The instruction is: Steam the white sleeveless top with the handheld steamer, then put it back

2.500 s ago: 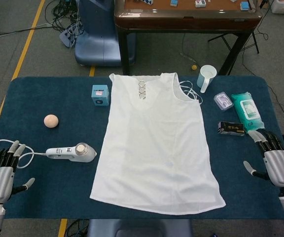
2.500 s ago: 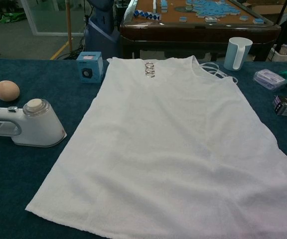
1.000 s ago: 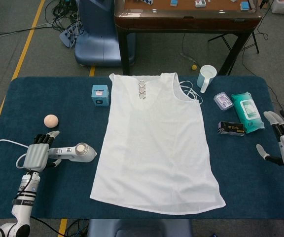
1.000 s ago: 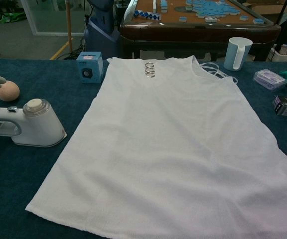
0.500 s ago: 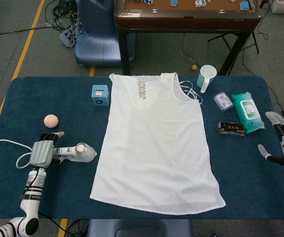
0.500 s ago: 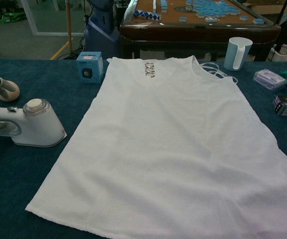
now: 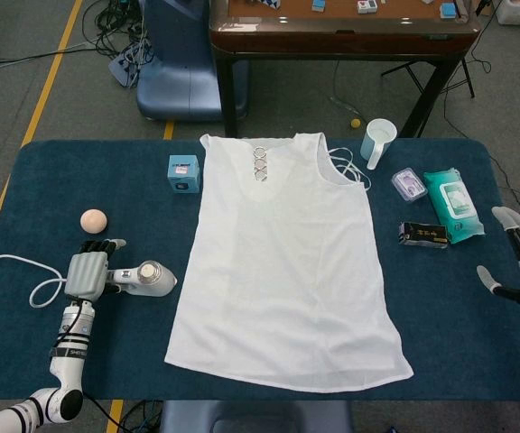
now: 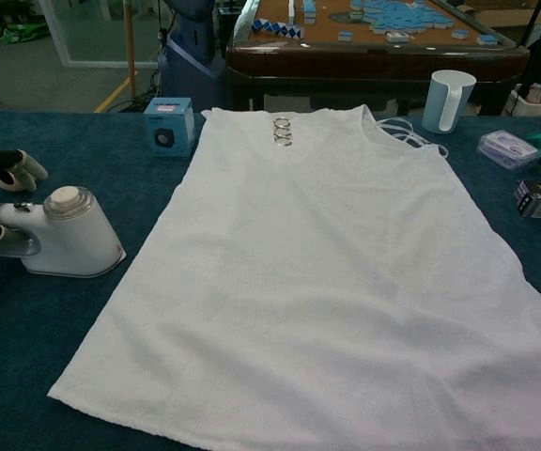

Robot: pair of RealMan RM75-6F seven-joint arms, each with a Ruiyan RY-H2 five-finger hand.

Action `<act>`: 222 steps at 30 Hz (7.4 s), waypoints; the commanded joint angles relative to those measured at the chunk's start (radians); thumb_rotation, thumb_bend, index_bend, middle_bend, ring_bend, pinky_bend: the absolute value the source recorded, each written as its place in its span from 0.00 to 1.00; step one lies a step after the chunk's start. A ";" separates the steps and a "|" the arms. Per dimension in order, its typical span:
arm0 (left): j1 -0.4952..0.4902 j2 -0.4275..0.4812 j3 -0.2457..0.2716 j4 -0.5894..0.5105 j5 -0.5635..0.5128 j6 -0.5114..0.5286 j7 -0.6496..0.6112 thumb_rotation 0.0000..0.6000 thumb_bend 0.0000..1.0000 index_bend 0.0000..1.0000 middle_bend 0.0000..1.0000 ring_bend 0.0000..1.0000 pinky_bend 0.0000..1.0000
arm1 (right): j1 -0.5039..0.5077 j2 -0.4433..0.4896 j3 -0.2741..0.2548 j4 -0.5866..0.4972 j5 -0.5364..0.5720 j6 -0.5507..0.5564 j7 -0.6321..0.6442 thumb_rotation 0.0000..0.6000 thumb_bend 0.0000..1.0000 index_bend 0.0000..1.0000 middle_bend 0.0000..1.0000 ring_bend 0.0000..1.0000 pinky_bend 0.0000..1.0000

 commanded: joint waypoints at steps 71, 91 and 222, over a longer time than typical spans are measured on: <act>-0.121 0.079 -0.074 -0.185 -0.052 -0.150 -0.246 1.00 0.12 0.80 0.77 0.65 0.66 | 0.127 -0.082 -0.173 0.004 -0.258 -0.280 0.078 1.00 0.34 0.00 0.13 0.00 0.00; -0.228 -0.129 -0.063 -0.126 -0.081 -0.138 -0.087 1.00 0.12 0.80 0.77 0.65 0.67 | 0.267 -0.293 -0.264 0.136 -0.368 -0.421 0.155 1.00 1.00 0.00 0.10 0.00 0.00; -0.433 -0.459 -0.016 0.506 0.146 -0.132 -0.053 1.00 0.12 0.80 0.76 0.63 0.67 | 0.315 -0.434 -0.368 0.252 -0.298 -0.403 0.161 1.00 1.00 0.00 0.10 0.00 0.00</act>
